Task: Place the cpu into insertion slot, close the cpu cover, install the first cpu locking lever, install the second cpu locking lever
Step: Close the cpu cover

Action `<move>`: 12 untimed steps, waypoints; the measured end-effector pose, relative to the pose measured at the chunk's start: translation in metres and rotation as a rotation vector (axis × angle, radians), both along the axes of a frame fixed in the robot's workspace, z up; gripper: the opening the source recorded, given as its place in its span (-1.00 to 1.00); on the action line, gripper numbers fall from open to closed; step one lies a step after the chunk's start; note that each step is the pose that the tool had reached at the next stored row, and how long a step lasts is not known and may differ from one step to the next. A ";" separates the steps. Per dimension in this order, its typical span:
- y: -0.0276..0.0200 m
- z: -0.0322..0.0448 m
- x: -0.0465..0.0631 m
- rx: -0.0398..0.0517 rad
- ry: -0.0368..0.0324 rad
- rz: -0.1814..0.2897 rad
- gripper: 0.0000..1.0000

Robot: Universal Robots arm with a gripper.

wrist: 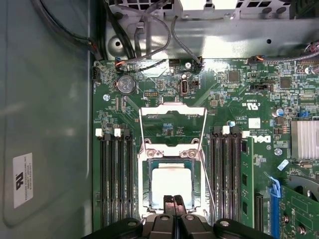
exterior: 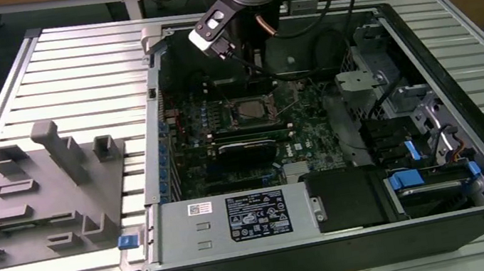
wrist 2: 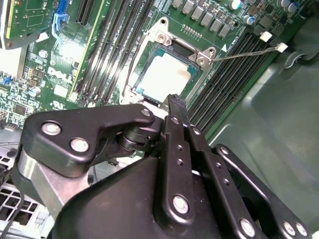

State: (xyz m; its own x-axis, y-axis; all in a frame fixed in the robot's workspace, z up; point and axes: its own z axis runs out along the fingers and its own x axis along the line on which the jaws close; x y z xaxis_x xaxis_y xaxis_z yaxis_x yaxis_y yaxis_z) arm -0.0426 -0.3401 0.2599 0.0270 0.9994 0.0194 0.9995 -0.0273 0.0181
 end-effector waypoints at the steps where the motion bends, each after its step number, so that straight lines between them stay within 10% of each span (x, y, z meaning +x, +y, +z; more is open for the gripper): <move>1: 0.0000 0.0011 0.000 0.0000 0.0000 0.000 -0.79; 12: 0.0000 0.0055 0.000 0.0001 0.0000 0.000 -0.79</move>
State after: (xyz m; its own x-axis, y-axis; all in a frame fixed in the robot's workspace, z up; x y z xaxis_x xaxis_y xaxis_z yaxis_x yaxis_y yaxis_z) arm -0.0426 -0.3401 0.2653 0.0270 0.9994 0.0195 0.9995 -0.0273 0.0181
